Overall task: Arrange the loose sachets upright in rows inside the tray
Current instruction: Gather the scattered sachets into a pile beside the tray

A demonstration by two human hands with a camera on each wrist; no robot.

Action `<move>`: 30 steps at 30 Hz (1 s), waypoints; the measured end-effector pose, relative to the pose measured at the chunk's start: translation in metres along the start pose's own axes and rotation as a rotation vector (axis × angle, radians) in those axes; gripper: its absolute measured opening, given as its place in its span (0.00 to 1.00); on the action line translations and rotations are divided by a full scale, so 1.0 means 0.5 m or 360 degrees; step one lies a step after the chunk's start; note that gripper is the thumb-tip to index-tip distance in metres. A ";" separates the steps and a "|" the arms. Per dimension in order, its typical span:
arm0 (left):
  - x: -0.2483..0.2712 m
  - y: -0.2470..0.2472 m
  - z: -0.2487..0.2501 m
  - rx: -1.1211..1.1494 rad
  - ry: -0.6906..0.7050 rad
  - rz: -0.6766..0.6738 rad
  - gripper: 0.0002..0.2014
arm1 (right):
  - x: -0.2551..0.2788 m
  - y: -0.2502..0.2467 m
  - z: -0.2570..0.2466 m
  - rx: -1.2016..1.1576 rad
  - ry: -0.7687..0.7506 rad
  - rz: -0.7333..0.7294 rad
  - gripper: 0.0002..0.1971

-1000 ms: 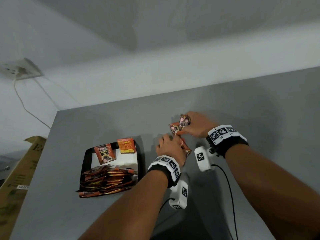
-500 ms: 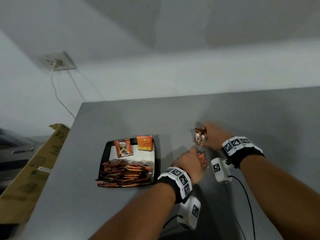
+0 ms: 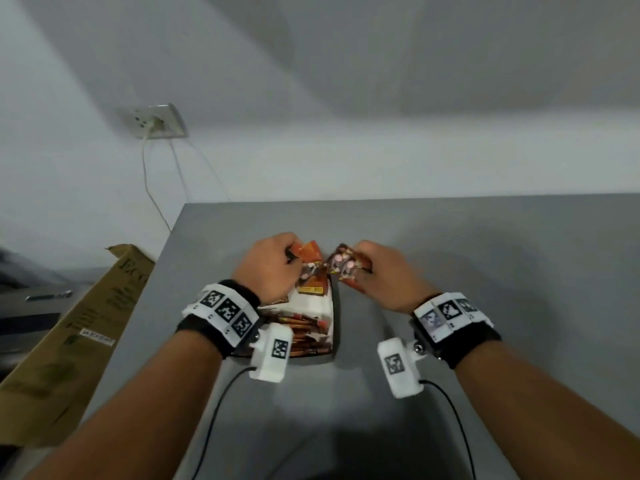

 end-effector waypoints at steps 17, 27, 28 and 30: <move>-0.005 0.080 -0.171 -0.0768 0.0270 -0.0336 0.16 | -0.037 0.204 -0.073 0.0656 0.0224 -0.0186 0.16; -0.013 0.073 -0.190 -0.0576 0.0642 -0.0224 0.13 | -0.028 0.199 -0.083 0.0388 0.0172 -0.0241 0.06; -0.012 0.071 -0.191 -0.0559 0.0658 -0.0229 0.12 | -0.022 0.200 -0.084 0.0334 0.0162 -0.0231 0.07; -0.011 0.068 -0.192 -0.0543 0.0669 -0.0248 0.11 | -0.012 0.203 -0.082 0.0246 0.0168 -0.0236 0.11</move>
Point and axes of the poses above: each hand's wrist, its own x-axis away from the middle knuckle, its own y-axis out of the palm, z = x × y, the point moved 2 cm from there along -x, towards the middle knuckle, and after that the axes turned 10 degrees about -x, right-handed, at the moved point
